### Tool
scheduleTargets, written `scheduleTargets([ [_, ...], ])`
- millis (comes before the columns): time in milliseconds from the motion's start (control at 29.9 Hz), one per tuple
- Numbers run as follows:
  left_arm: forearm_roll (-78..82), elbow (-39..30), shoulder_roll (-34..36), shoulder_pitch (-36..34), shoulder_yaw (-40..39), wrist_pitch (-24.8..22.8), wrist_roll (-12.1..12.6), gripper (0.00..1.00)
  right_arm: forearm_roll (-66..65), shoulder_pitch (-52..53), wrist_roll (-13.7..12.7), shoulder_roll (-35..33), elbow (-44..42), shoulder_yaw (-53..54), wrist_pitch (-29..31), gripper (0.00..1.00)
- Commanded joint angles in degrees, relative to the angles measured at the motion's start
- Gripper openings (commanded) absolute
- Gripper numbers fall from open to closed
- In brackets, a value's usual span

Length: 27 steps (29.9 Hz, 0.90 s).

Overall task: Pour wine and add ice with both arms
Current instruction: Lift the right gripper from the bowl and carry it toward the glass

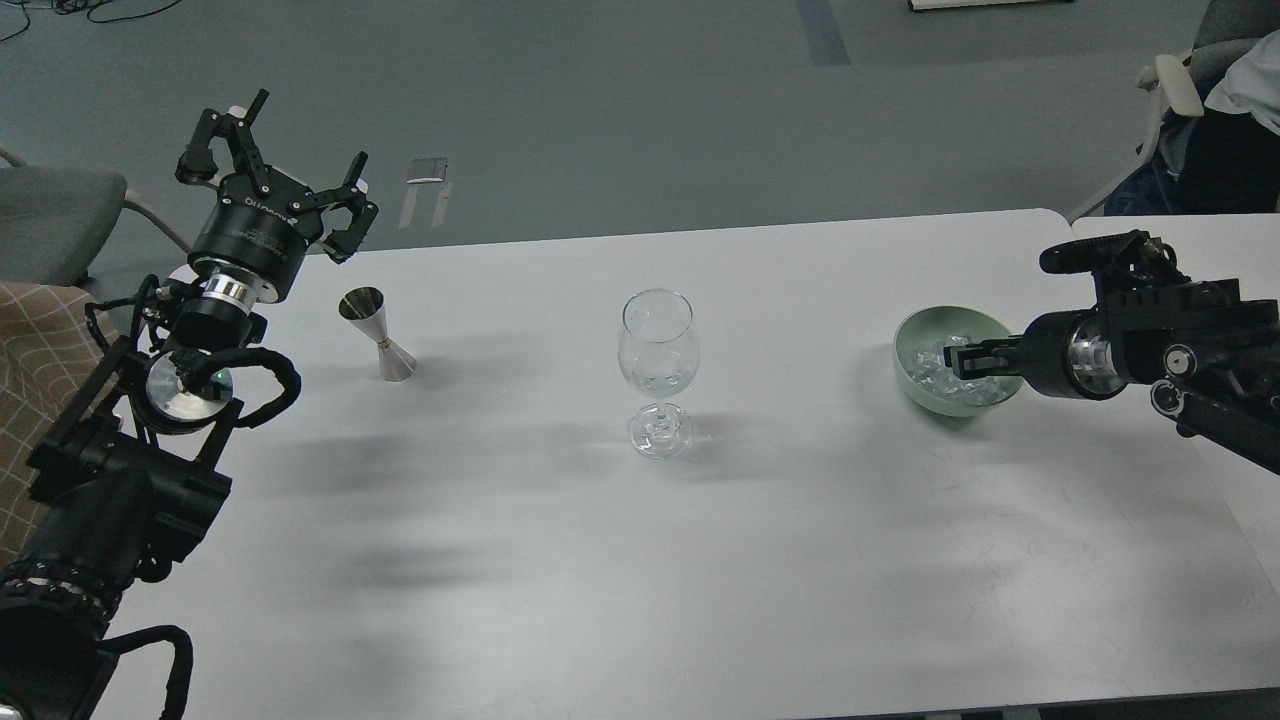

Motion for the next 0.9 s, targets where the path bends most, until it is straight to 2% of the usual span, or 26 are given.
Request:
scheduleTargets([
  [0,0.0,-0.02,0.09,0.0,-0.09,0.0,0.0,0.98,0.35,-0.07,0.28,-0.52,0.74,0.25,0.0,0.2],
  [167,0.0,-0.02,0.35,0.0,-0.97,0.0,0.09,0.98,0.61,0.11,0.55,-4.03,4.78,2.62,-0.08,0.22],
  [301,0.0,-0.02,0.71,0.0,-1.05,0.0,0.09,0.98,0.79,-0.07,0.55,-8.86,11.71,6.84,0.18,0.24],
  [468,0.09,-0.02,0.71,0.0,-1.05,0.0,0.09,0.98,0.79,-0.07,0.55,-11.15,18.22,11.49,0.18,0.25],
  [702,0.09,-0.02,0.62,-0.09,-1.05,0.0,0.18,0.98,0.7,0.46,-0.42,-8.88,24.2,17.74,0.18,0.25],
  [769,0.09,-0.02,0.71,-0.09,-1.05,0.0,0.18,0.98,0.7,1.42,-1.73,-5.55,25.61,18.27,0.27,0.25],
  [869,0.09,-0.02,1.14,0.0,-1.05,0.0,0.18,0.98,0.7,2.39,-2.79,-4.39,27.28,18.27,0.35,0.25],
])
